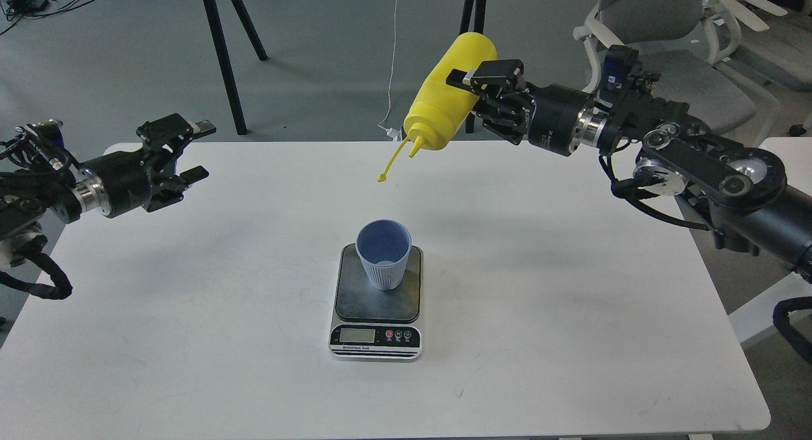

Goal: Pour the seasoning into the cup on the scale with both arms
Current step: 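Tilt the bottle nozzle-down over the blue cup and squeeze, then raise the yellow bottle upright away from the cup, then lower the yellow bottle onto the table beside the scale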

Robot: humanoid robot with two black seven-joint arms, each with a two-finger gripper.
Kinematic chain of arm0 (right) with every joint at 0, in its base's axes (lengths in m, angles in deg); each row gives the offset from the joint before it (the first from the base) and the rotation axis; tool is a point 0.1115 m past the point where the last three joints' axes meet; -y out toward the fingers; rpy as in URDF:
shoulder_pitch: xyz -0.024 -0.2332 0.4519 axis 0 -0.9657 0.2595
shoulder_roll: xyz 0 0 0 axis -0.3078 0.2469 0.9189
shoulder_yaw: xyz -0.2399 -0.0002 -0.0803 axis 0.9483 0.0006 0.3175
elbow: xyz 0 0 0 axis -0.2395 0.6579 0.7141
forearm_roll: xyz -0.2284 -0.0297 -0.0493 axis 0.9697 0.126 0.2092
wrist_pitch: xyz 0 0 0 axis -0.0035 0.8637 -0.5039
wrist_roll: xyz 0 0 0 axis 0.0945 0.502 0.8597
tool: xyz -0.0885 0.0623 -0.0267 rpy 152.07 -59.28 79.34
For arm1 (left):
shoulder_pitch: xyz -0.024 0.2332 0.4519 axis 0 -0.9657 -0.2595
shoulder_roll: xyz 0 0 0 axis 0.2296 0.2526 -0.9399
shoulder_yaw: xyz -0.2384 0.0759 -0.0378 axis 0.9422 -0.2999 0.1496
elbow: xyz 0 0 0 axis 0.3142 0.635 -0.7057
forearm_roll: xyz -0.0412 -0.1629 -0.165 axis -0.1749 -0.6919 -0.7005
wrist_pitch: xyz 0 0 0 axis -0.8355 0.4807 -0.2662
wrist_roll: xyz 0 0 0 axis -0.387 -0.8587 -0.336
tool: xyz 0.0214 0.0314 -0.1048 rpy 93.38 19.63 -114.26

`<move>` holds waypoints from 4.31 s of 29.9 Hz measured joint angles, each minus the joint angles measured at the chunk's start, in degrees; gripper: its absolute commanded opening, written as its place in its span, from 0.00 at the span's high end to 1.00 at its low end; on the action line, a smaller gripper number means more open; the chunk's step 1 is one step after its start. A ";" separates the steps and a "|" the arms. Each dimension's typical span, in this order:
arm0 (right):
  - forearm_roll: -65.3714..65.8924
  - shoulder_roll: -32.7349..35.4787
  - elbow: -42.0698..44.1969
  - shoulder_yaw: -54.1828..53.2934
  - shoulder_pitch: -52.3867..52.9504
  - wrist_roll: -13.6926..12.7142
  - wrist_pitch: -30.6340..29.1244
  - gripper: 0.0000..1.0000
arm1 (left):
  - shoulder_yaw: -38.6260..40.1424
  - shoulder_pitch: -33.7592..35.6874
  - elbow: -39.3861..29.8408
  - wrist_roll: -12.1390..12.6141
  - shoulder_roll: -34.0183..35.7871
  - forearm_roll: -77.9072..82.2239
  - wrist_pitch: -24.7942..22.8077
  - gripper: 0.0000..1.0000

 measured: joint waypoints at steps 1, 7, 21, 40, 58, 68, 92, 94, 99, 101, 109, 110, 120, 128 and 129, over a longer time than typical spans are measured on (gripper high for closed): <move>0.62 -0.95 0.89 0.45 0.03 0.01 0.00 0.63 | 0.00 0.00 0.00 0.00 0.00 0.00 0.00 0.01; 1.66 -4.96 4.31 1.35 0.43 0.23 0.06 0.63 | 0.00 -0.41 0.00 0.00 0.08 0.00 0.00 0.01; 2.57 -10.62 10.27 8.40 5.24 0.95 1.60 0.63 | -0.06 -0.94 0.03 0.00 0.15 0.00 0.00 0.01; 5.94 -14.31 13.61 15.85 9.78 2.29 2.98 0.63 | -0.03 -0.96 0.00 0.00 0.10 0.00 0.00 0.01; 5.49 -16.02 16.95 12.66 11.58 2.97 2.22 0.63 | 0.08 -0.97 0.02 0.00 -0.13 0.00 0.00 0.01; -3.26 -10.29 16.11 -3.38 9.76 2.51 -1.56 0.63 | -0.10 -0.97 0.05 0.00 0.55 0.00 0.00 0.01; -58.26 0.04 -9.21 -25.19 -28.10 2.36 -1.64 0.63 | -0.63 -2.12 0.00 0.00 0.62 0.10 0.00 0.01; -59.00 -1.22 -11.99 -26.89 -31.79 2.41 -1.64 0.62 | -0.63 -2.16 0.00 0.00 0.63 0.10 0.00 0.01; -59.54 -4.22 -16.13 -31.74 -40.31 2.46 -1.64 0.62 | -0.63 -2.25 0.00 0.00 0.66 0.10 0.00 0.01; -59.63 -4.96 -17.25 -33.17 -42.87 2.47 -1.64 0.62 | -0.63 -2.28 0.00 0.00 0.63 0.10 0.00 0.01; -59.52 -7.54 -18.11 -35.61 -49.94 2.62 -1.64 0.60 | -0.63 -2.45 0.00 0.00 0.13 0.10 0.00 0.01; -59.52 -7.62 -17.88 -35.64 -50.31 2.66 -1.64 0.60 | -0.63 -2.45 0.00 0.00 0.12 0.10 0.00 0.01; -59.41 -9.81 -13.56 -35.33 -52.03 2.70 -1.64 0.60 | -0.63 -2.54 0.01 0.00 0.09 0.09 0.00 0.01; -59.32 -12.34 -11.09 -34.35 -53.35 2.45 -1.65 0.59 | -0.71 -2.62 0.00 0.00 0.10 0.10 0.00 0.01; -59.32 -12.39 -11.07 -34.30 -53.43 2.44 -1.64 0.59 | -0.71 -2.62 0.00 0.00 0.11 0.09 0.00 0.01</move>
